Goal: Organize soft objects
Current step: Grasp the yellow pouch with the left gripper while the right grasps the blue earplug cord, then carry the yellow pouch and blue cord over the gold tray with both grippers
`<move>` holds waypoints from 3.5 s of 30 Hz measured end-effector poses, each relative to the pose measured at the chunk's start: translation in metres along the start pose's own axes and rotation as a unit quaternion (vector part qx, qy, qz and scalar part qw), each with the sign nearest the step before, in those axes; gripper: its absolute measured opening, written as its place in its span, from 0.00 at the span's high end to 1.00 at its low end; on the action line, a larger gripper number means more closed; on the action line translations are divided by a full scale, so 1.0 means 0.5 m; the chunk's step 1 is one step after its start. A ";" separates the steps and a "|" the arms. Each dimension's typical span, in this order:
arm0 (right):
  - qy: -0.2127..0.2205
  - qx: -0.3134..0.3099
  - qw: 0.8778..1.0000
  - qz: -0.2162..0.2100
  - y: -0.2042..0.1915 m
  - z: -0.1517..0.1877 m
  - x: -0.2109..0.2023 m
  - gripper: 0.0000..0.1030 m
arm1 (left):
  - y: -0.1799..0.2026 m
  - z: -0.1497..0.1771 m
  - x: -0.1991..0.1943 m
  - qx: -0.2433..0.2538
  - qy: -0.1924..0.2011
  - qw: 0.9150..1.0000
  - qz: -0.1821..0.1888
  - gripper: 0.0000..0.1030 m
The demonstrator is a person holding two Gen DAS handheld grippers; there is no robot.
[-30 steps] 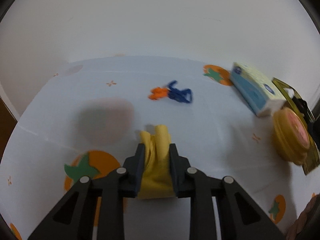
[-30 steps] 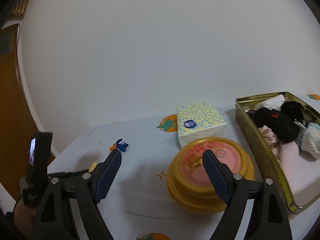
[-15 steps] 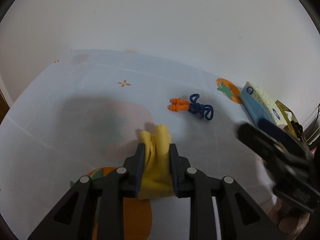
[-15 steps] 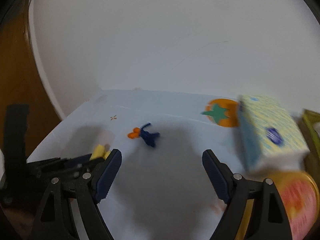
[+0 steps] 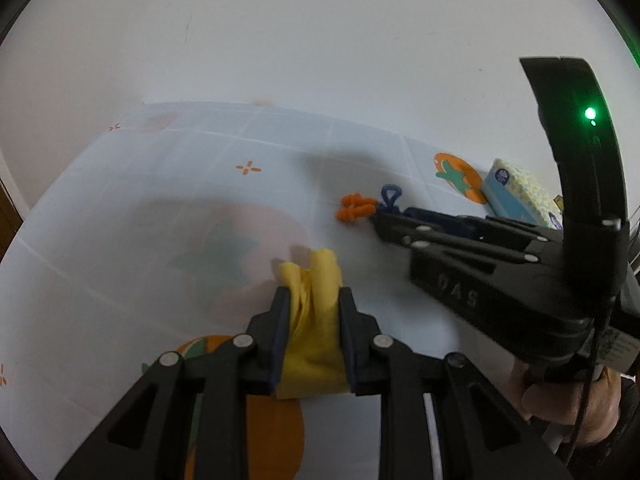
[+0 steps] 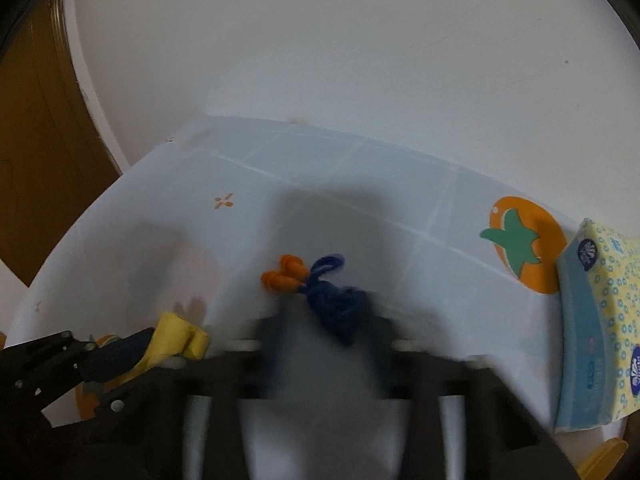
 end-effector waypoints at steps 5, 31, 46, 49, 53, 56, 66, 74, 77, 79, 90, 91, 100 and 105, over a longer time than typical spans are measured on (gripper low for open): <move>0.028 0.029 0.999 -0.028 0.020 0.013 -0.029 0.88 | -0.003 0.001 -0.004 -0.004 0.003 1.000 0.001 0.79; 0.222 0.027 0.975 0.011 -0.007 0.147 -0.284 0.88 | 0.041 -0.003 -0.083 0.039 0.123 0.990 -0.052 0.79; 0.227 0.033 0.973 0.018 0.007 0.166 -0.288 0.88 | 0.066 0.015 -0.113 0.031 0.156 0.985 -0.070 0.79; 0.228 0.031 0.973 0.018 0.006 0.169 -0.289 0.88 | 0.070 0.023 -0.122 0.027 0.160 0.984 -0.068 0.79; 0.229 0.031 0.973 0.016 0.006 0.175 -0.292 0.88 | 0.075 0.032 -0.129 0.023 0.164 0.984 -0.066 0.79; 0.229 0.030 0.973 0.016 0.005 0.180 -0.294 0.88 | 0.077 0.040 -0.135 0.016 0.165 0.984 -0.062 0.79; 0.229 0.028 0.973 0.018 0.016 0.194 -0.298 0.88 | 0.099 0.056 -0.138 0.009 0.167 0.984 -0.054 0.79; 0.230 0.029 0.972 0.024 0.033 0.211 -0.308 0.88 | 0.121 0.072 -0.153 0.023 0.172 0.983 -0.055 0.79; 0.231 0.028 0.972 0.026 0.038 0.219 -0.312 0.88 | 0.134 0.077 -0.155 0.026 0.173 0.983 -0.054 0.79; 0.230 0.028 0.972 0.026 0.042 0.223 -0.315 0.88 | 0.141 0.080 -0.156 0.028 0.173 0.983 -0.052 0.79; 0.229 0.037 0.972 0.028 0.073 0.251 -0.341 0.88 | 0.194 0.099 -0.163 0.046 0.171 0.983 -0.046 0.79; 0.229 0.038 0.972 0.029 0.077 0.254 -0.344 0.88 | 0.200 0.102 -0.165 0.048 0.170 0.983 -0.044 0.79; 0.233 0.048 0.971 0.037 0.110 0.282 -0.378 0.88 | 0.262 0.114 -0.160 0.064 0.163 0.984 -0.028 0.79; 0.238 0.053 0.969 0.042 0.132 0.299 -0.403 0.88 | 0.296 0.122 -0.158 0.073 0.159 0.984 -0.020 0.79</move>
Point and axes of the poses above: each gripper's, at about its wrist camera, not at the fingertips, and x roughly the way its jaws point, y to its right, z to its underside, the point moved 1 cm from there along x, roughly the way its jaws point, and after that the axes turned 1 degree about y, right-handed, at the moved point
